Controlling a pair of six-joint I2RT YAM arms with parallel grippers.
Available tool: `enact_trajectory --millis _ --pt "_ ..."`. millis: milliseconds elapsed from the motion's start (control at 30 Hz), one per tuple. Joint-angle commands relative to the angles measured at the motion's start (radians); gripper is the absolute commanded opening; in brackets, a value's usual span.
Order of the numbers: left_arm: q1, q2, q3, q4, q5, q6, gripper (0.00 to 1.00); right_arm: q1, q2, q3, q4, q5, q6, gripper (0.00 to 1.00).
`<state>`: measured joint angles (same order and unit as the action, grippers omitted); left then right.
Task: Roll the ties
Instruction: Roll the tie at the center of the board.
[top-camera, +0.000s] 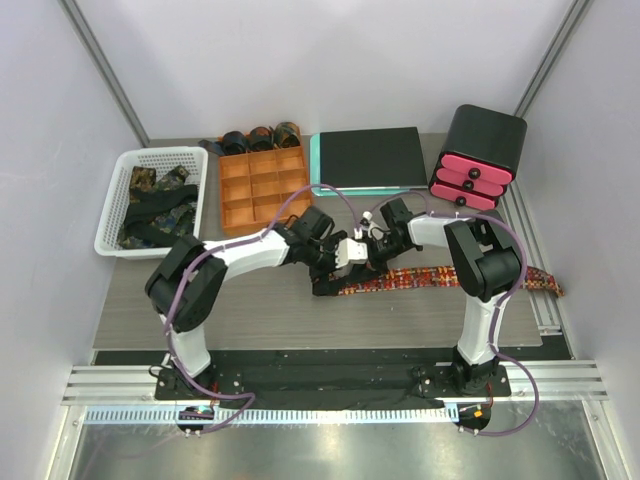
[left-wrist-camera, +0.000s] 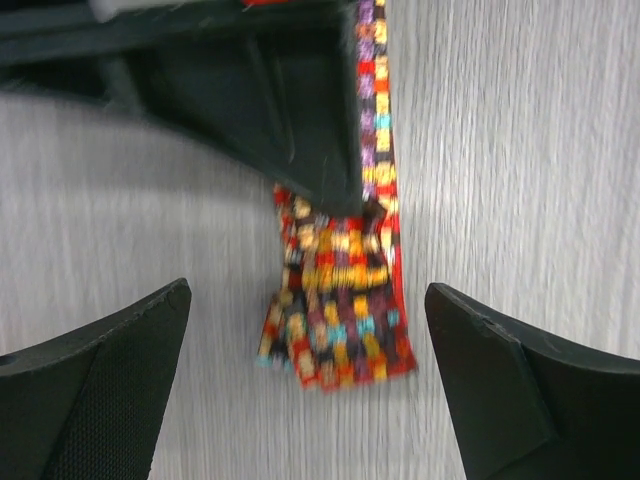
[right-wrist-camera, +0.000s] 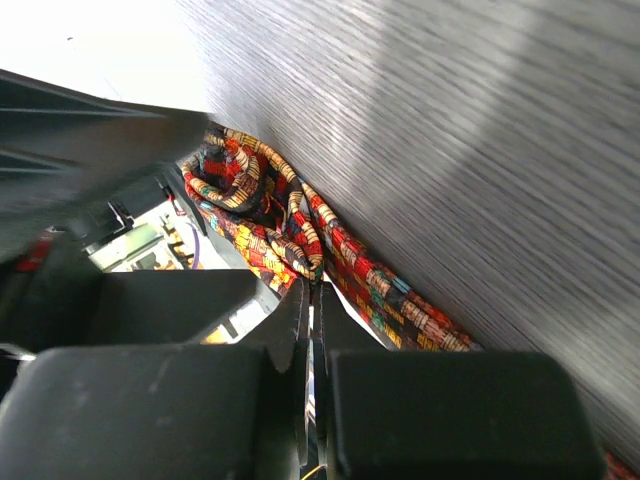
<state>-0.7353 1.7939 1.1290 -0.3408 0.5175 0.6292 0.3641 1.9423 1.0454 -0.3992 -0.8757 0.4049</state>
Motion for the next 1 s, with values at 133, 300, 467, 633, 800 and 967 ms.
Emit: enact_trajectory --millis 133,300,467,633,800,967 --pt "-0.068 0.09 0.069 0.062 -0.043 0.02 1.0 -0.005 -0.022 0.027 -0.02 -0.011 -0.015 0.01" --pt "-0.081 0.123 0.095 0.022 -0.045 0.026 0.91 -0.008 -0.026 0.024 -0.01 -0.025 -0.002 0.01" --pt "-0.095 0.133 0.086 -0.003 -0.069 0.053 0.61 -0.011 -0.031 0.031 -0.006 -0.046 0.014 0.01" --pt "-0.095 0.139 0.081 -0.052 -0.116 0.095 0.33 -0.013 -0.043 0.038 -0.007 -0.065 0.037 0.01" --pt "-0.093 0.101 0.037 -0.075 -0.113 0.133 0.28 -0.014 -0.048 0.042 -0.007 -0.063 0.04 0.01" --pt "-0.084 0.075 0.017 -0.098 -0.105 0.148 0.37 -0.014 -0.034 0.024 -0.009 -0.019 -0.006 0.01"
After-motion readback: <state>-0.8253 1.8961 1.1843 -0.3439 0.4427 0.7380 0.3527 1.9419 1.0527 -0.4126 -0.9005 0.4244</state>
